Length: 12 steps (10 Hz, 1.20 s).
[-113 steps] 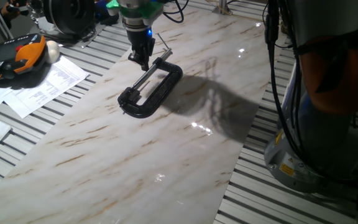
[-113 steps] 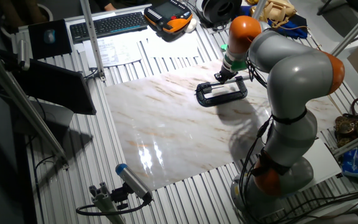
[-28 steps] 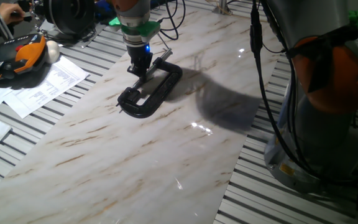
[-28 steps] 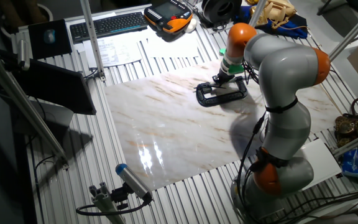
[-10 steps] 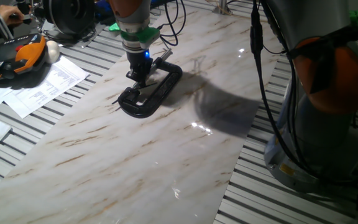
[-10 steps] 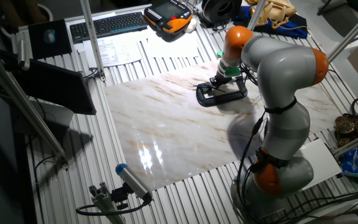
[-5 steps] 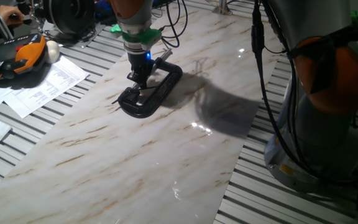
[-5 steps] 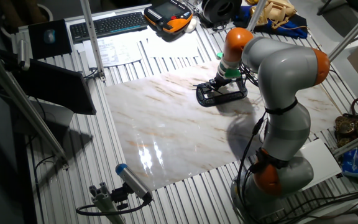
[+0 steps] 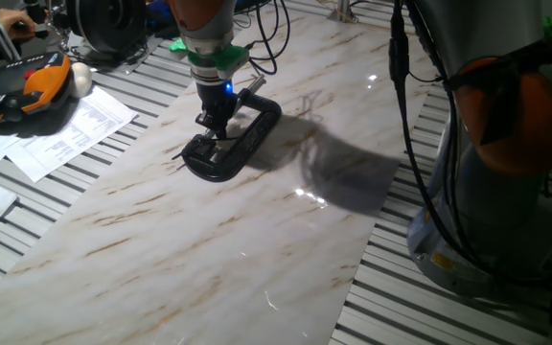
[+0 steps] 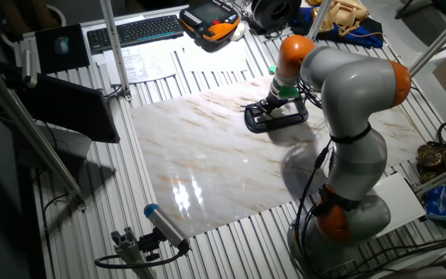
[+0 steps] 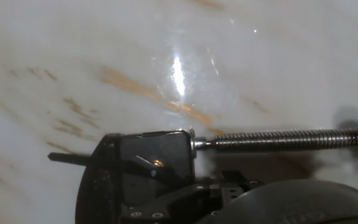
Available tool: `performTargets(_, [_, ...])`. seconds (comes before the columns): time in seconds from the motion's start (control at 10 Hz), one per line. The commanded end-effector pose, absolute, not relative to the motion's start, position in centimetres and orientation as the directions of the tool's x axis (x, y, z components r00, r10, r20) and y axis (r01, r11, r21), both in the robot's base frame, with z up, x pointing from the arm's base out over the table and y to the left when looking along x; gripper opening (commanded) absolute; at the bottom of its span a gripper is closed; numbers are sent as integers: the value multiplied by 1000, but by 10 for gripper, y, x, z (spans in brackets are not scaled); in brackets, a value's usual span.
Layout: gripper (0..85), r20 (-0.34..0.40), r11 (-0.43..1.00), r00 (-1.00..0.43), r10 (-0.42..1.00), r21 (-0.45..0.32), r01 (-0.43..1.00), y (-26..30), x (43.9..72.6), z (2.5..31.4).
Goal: Turn the hands of a clock
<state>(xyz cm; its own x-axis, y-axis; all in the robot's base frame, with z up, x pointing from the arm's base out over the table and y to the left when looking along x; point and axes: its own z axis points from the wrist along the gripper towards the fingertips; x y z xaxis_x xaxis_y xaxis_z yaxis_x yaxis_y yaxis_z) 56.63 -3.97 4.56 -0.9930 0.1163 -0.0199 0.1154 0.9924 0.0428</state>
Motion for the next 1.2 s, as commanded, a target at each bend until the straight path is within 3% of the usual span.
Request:
performTargets(0.0, [0,-20,992,-993,117,43,116,-40,566,46])
performTargets(1.1, [0,-10,989,-990,144,42,143,-23,563,47])
